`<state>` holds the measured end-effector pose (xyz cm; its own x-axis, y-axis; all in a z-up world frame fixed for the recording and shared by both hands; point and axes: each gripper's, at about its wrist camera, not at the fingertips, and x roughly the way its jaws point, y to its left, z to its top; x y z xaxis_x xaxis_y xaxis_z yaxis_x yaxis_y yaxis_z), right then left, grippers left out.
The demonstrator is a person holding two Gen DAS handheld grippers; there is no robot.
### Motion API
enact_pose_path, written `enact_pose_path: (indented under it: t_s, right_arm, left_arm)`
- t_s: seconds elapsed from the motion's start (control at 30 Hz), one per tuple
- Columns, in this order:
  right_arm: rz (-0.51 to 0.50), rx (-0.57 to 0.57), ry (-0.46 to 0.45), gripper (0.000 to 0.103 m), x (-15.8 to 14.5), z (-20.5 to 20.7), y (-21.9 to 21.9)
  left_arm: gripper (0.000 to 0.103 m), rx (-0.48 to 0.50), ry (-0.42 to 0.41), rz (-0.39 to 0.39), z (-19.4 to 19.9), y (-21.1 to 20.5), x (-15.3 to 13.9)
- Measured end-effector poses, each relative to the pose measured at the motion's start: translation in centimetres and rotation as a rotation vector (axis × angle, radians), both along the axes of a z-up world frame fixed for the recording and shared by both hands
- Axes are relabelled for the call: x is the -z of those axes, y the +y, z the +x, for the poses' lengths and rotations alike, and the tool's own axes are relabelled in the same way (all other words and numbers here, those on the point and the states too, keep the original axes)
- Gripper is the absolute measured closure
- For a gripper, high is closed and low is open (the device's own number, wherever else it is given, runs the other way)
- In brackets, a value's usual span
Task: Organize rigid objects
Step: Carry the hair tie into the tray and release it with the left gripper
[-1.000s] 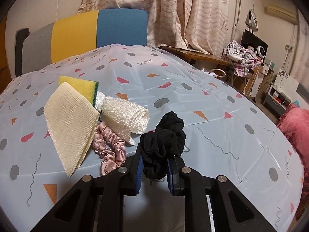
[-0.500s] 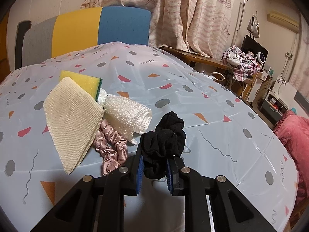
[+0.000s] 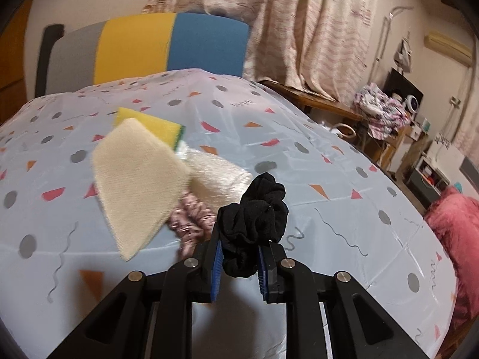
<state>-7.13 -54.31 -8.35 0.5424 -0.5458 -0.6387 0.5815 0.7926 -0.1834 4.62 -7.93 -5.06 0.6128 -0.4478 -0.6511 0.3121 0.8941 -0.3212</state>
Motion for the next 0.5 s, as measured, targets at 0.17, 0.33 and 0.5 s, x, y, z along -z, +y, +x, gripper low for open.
enact_pose_path:
  t_s: [0.17, 0.33, 0.5]
  right_arm:
    - [0.004, -0.069, 0.0, 0.083, -0.9, -0.4, 2.6]
    - [0.058, -0.152, -0.02, 0.083, -2.0, -0.5, 6.3]
    - [0.124, -0.26, -0.059, 0.083, -3.3, 0.1, 10.7]
  left_arm:
    - [0.056, 0.039, -0.006, -0.014, -1.1, -0.3, -0.2]
    - [0.056, 0.055, -0.011, -0.039, -1.7, 0.0, -0.5]
    - [0.056, 0.07, -0.021, -0.04, -2.7, 0.6, -0.6]
